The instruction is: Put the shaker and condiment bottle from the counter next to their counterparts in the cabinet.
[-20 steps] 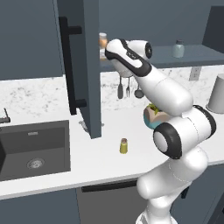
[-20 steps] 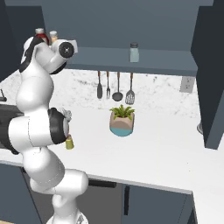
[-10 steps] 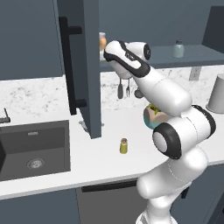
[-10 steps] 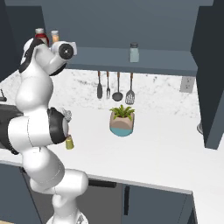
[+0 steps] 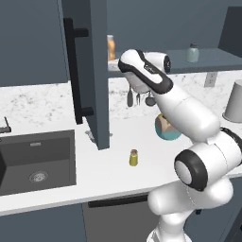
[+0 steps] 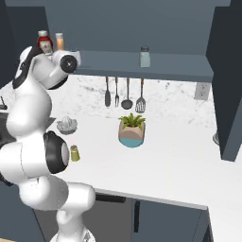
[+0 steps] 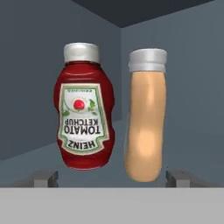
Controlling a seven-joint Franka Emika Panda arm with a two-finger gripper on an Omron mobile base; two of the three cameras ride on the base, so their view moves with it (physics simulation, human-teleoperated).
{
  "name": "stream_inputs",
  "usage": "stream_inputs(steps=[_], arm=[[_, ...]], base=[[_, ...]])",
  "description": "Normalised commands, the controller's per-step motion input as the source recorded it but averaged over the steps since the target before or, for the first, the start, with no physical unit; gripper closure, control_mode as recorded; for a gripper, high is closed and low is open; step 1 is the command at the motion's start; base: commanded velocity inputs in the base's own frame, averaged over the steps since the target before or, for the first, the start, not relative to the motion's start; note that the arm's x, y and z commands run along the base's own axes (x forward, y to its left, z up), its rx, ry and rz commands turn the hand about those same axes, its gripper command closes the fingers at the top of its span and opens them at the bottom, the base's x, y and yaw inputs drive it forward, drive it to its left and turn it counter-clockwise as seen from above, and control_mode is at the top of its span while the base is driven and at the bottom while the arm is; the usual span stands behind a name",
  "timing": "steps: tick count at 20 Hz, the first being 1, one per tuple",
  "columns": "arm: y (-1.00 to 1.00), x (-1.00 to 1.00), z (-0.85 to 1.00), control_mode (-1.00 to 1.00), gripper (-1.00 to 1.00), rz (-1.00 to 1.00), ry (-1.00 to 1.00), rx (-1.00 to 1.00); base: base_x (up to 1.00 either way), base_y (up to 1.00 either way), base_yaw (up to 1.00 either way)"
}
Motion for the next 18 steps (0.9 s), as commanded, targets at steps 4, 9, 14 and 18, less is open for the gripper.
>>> stream_inputs(steps=[4,9,14,18], arm=[[-0.36,-0.89,0.00,-1.00,-1.00,0.00,-0.04,0.12],[-0.59,-1.00,0.00,-1.00,-1.00,-0.05,-0.04,0.08],[-0.54,-1.00,0.00,-1.00,-1.00,-0.01,0.00,0.05],[-0.39,-1.00,-0.03,-1.00,-1.00,0.00,0.00,0.02]], base=[[0.00,0.00,0.00],[0.00,0.00,0.00],[0.00,0.00,0.00],[0.00,0.00,0.00]])
